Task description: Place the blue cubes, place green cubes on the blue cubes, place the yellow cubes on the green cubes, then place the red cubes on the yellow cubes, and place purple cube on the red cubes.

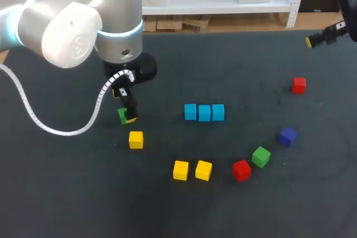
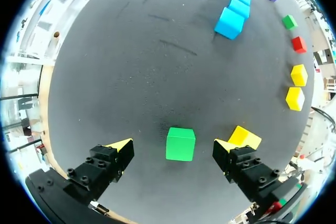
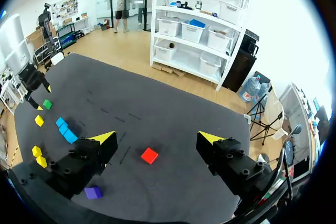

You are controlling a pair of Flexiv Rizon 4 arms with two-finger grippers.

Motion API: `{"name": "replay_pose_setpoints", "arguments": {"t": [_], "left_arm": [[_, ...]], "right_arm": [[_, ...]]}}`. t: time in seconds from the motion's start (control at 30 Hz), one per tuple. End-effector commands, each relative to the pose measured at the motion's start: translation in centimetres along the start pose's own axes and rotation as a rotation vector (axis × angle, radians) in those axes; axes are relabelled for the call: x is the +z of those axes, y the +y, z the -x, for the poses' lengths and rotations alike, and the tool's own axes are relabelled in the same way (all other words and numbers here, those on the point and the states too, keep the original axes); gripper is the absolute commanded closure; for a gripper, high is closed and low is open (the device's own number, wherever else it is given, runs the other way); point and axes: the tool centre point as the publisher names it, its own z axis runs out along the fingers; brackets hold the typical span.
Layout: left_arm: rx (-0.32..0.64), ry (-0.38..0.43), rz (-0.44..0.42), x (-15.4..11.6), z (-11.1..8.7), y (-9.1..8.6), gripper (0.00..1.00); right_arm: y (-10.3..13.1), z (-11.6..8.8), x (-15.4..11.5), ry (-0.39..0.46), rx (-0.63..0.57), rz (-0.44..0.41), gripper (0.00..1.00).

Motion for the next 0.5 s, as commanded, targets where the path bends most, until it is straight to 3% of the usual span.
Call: {"name": "replay_pose_setpoints", "arguments": {"t": [0.03, 0.37, 0.5], "left_arm": [[0.012, 0.008, -0.013, 0.2, 0.2, 0.1, 0.00], [0.038, 0.015, -0.040, 1.6, 0.8, -0.1, 0.04], [0.032, 0.018, -0.041, 1.6, 0.6, 0.0, 0.23]], "right_arm": [[0.2, -0.2, 0.1, -0.008, 0.001, -0.010, 0.00], [0.2, -0.2, 0.1, -0.008, 0.001, -0.010, 0.00], [0.2, -0.2, 0.1, -0.008, 0.001, -0.010, 0.00]]}}
